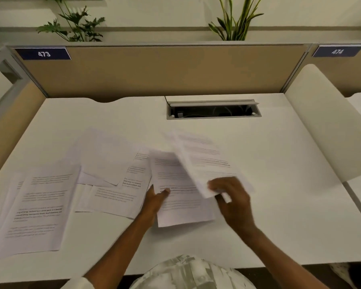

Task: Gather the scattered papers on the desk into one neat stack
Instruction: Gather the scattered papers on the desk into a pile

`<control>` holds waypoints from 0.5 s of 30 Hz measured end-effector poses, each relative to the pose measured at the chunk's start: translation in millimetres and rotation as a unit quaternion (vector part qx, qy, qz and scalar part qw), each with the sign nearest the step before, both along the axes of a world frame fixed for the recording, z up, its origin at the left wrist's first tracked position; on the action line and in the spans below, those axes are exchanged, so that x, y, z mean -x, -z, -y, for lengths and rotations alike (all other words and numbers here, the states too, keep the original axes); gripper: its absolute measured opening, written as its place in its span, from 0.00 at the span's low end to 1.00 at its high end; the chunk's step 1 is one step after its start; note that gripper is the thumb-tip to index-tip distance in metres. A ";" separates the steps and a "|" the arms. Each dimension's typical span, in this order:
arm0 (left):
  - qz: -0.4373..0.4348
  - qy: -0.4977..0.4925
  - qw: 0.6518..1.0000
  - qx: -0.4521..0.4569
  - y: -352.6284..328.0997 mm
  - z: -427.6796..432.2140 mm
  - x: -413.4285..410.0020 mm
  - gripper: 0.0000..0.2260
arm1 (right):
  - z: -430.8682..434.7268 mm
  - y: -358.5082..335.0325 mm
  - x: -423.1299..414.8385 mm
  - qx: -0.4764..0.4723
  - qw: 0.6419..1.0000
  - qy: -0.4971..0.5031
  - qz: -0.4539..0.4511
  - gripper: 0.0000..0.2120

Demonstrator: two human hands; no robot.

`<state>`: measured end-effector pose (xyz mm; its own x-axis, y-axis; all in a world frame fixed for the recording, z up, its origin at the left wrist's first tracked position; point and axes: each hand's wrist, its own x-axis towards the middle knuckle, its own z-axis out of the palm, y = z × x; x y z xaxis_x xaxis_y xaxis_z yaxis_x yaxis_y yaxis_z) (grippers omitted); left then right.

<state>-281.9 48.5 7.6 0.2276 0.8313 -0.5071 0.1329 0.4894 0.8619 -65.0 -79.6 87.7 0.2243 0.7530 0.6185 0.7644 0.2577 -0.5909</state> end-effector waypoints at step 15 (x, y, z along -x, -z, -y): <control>-0.038 0.025 0.999 0.001 9.6 9.4 -36.4 0.23 | 15.0 94.9 14.1 0.326 0.923 -0.197 0.048 0.34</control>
